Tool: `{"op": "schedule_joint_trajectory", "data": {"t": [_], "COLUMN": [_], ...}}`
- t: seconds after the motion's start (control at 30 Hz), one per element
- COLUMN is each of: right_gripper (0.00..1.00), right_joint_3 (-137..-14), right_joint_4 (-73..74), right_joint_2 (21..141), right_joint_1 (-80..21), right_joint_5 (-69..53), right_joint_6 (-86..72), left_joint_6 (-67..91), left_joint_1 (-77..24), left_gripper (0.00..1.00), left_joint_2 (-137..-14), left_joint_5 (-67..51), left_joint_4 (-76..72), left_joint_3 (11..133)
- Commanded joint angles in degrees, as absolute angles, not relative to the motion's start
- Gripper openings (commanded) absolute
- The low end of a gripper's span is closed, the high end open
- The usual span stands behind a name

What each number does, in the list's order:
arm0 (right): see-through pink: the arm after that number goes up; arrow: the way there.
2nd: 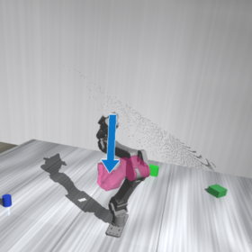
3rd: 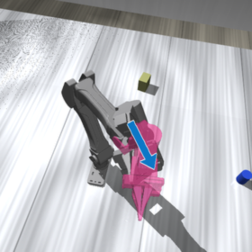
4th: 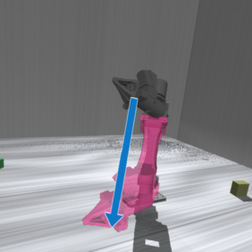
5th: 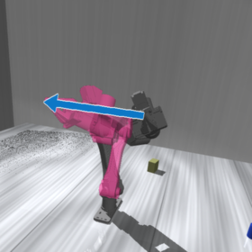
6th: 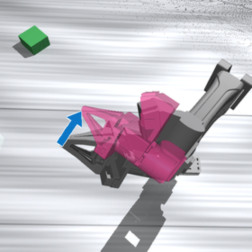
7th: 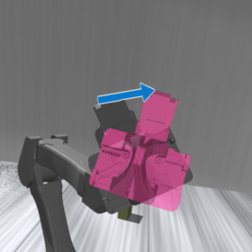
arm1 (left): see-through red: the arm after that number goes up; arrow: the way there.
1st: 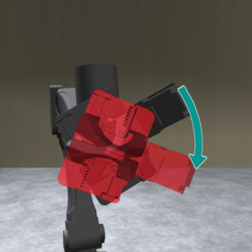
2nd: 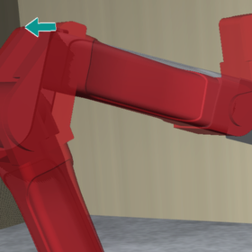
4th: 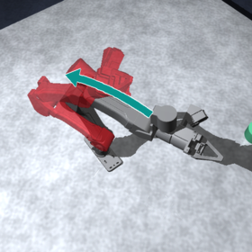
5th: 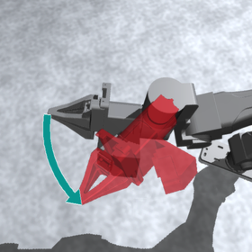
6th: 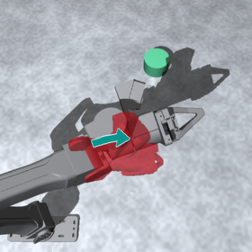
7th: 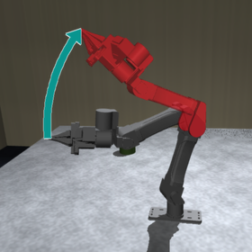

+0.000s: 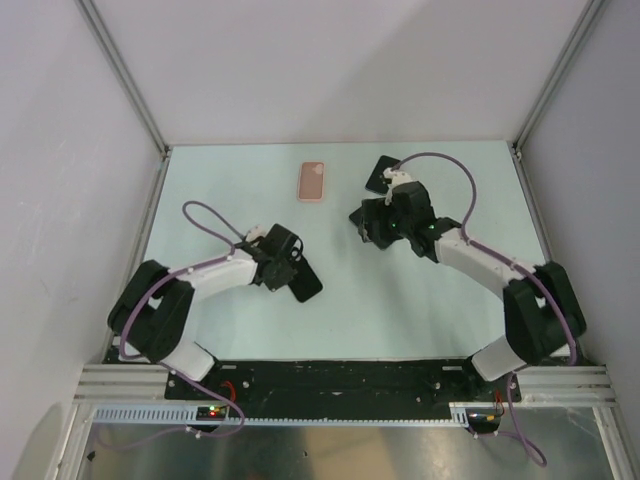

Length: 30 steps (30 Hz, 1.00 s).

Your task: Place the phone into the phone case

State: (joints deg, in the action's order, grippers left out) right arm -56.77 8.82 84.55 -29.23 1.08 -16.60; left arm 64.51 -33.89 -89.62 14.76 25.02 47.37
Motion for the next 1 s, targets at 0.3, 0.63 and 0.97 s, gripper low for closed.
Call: {"op": "schedule_joint_trajectory", "data": {"t": [0.3,0.63,0.97], "right_gripper": [0.99,0.99,0.99], "right_joint_3": [-71.55,-88.35,-95.83], "right_joint_4": [7.92,26.56,35.19], "right_joint_2": [104.12,115.35,120.58], "right_joint_1": [-20.58,-19.44,-19.37], "right_joint_5": [-12.21,-14.69,-13.33], "right_joint_6": [3.33,8.22,10.21], "left_joint_6": [64.45,59.17,56.11], "left_joint_1": [-34.85,-32.59,-28.3], "left_gripper": [0.7,0.93,0.97], "left_joint_2": [-80.84,-74.56,-68.57], "left_joint_5": [12.67,11.25,8.26], "left_joint_4": [27.61,27.67,29.05], "left_joint_3": [43.09,45.7,49.66]}}
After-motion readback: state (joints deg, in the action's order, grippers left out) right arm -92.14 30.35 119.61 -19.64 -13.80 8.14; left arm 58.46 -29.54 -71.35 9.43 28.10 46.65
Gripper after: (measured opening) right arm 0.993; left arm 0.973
